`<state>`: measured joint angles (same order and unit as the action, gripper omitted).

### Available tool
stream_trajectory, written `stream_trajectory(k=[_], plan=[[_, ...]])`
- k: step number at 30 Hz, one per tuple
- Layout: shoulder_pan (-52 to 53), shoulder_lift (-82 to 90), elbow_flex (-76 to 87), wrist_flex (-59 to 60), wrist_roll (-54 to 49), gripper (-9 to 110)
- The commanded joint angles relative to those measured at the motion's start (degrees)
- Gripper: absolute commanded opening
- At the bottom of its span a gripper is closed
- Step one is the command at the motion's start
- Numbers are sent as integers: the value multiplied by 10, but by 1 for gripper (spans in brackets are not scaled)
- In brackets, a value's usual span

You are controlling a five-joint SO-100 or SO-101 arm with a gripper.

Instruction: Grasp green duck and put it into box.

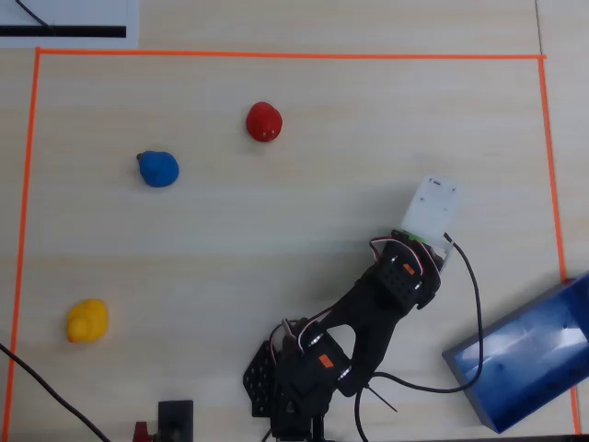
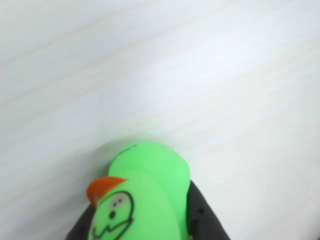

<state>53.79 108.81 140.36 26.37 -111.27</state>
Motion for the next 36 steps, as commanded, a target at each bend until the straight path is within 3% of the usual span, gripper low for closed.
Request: stream_trajectory(k=[1,10,18,23,28,36], plan=[[7,23,-61,15,4,4],[86,-91,-497,269,113,3],[258,-186,-731,368,84,3],[340,-189,-702,374,49,3],[355,-176,-614,336,38,3],[360,-184,-438,121,21,4]])
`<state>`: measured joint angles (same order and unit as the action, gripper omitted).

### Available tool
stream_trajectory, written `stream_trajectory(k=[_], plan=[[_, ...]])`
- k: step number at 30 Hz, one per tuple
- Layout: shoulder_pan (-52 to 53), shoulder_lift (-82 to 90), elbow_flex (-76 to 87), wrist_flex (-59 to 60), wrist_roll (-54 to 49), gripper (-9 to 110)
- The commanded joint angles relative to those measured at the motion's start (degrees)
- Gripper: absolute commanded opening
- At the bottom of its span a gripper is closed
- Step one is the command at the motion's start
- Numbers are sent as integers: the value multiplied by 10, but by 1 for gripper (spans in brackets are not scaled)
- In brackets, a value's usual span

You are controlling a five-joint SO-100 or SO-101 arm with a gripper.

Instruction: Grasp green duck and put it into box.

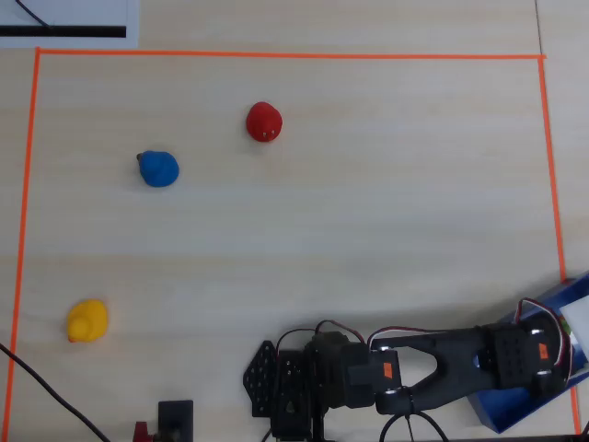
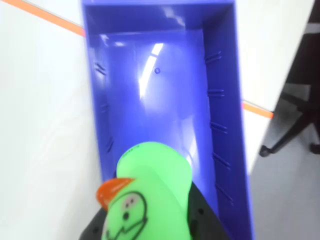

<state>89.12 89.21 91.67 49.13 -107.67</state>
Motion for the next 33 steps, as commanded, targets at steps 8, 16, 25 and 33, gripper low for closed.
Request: stream_trajectory(k=[8,16,25,33], plan=[[39,-21,113,-195,-62,11],[49,-4,112,-178,-74,34],[-3,55,66,-76,-40,32],[-343,189,-38,54,116,0]])
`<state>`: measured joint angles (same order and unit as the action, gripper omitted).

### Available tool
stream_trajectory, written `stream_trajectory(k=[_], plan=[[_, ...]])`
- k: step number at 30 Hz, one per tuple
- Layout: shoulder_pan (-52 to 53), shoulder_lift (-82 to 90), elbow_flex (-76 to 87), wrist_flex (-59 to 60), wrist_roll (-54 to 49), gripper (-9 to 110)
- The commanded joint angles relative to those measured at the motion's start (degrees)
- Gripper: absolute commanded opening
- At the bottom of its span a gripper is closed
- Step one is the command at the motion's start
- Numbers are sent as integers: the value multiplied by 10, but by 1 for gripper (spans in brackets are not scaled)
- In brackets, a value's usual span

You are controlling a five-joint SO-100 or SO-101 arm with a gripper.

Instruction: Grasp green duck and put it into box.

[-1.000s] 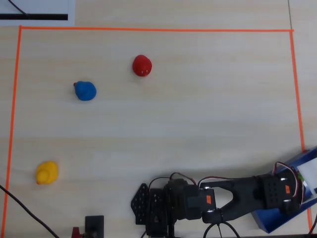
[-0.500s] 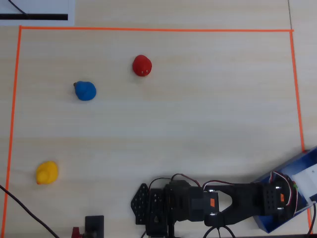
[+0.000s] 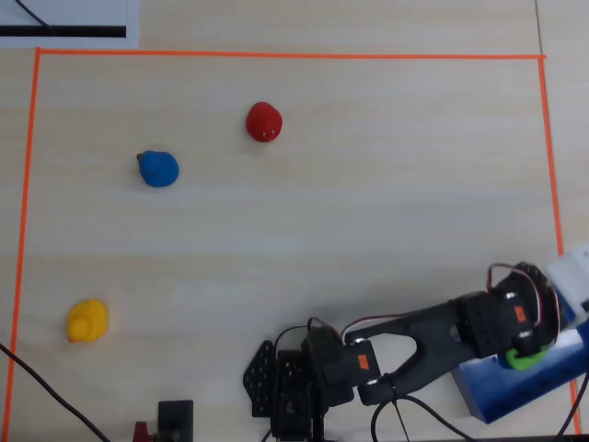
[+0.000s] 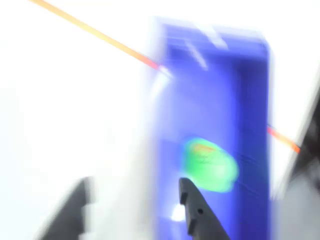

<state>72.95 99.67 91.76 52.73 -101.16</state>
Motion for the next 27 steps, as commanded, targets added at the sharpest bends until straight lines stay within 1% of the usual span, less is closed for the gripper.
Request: stream_trajectory(k=[1,4,7,10,12,14,16,22,27], plan=[[-226,113,-22,8,61,0],[-352,214,81,-35,70,0],[-452,328,235,-79,71,0],[-520,453,409,-119,61,0],[-549,536,516,-122,47,0],[-566,613,605,-93,34,0],[-579,674,663,-39,32,0],[-621,764,759,97,30,0],[-653,838,826,186,29,0]])
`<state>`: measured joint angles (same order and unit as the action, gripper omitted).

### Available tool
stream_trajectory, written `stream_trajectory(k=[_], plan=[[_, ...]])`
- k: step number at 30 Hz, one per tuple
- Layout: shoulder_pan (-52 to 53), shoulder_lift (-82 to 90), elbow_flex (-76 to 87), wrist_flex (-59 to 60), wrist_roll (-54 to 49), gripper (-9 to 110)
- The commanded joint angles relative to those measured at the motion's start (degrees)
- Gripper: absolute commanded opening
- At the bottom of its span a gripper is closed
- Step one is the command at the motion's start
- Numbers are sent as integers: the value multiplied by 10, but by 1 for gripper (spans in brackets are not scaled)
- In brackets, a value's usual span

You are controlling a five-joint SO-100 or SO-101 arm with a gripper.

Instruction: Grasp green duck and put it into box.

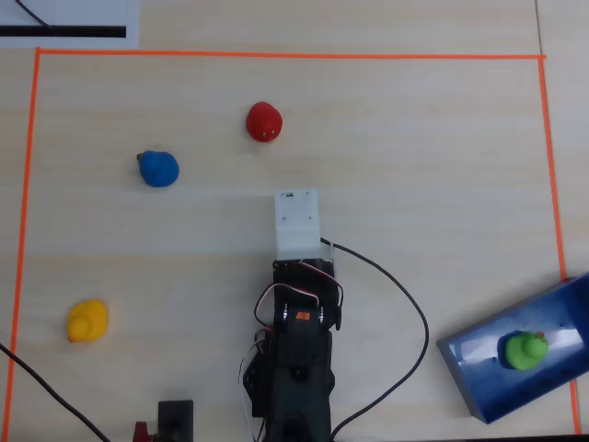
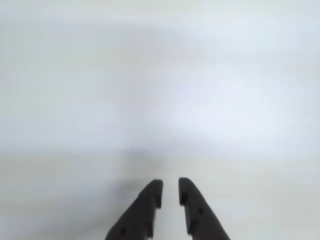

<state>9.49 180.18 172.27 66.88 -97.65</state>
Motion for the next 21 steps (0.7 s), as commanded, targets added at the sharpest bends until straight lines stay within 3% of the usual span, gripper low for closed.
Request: stream_trajectory(k=[1,12,21], plan=[[-24,42,31,54,-6,0],[-104,96,60,101,44,0],[-107,96,60,102,52,1]])
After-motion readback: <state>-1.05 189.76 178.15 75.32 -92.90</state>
